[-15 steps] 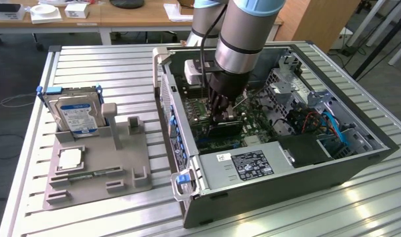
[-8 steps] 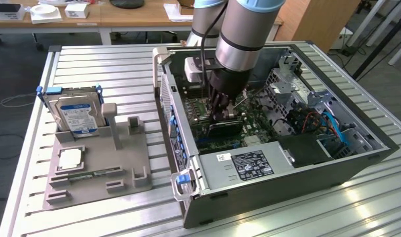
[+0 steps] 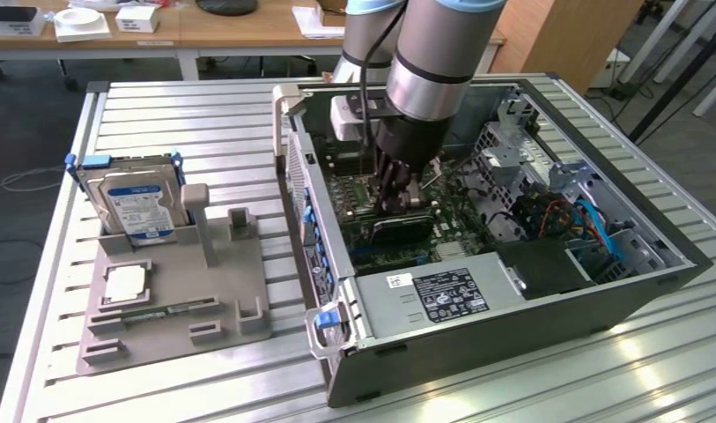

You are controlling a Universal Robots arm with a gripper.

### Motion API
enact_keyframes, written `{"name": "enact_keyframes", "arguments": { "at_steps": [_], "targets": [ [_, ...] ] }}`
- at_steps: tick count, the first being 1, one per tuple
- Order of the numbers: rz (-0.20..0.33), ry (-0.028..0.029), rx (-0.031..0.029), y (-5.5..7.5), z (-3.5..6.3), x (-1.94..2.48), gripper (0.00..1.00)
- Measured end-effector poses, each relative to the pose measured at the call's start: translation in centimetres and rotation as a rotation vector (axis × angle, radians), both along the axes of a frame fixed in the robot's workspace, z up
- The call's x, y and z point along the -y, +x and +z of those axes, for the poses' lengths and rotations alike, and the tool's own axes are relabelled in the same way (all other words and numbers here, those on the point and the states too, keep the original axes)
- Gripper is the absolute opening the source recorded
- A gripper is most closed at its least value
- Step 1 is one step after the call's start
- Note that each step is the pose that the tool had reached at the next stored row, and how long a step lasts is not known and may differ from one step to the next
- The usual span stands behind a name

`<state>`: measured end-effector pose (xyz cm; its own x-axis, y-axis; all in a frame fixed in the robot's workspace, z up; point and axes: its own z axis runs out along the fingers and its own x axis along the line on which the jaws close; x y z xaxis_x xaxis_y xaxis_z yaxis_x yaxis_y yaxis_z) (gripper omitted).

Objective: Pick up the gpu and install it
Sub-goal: 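Press down on the gpu until it lock into place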

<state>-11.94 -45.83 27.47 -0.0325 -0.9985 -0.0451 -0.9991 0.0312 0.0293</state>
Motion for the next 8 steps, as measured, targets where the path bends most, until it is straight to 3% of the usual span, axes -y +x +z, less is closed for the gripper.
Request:
{"name": "enact_keyframes", "arguments": {
  "at_steps": [8],
  "targets": [
    [0.000,0.0002,0.0000,0.38,0.54,-0.01,0.10]
  ]
}}
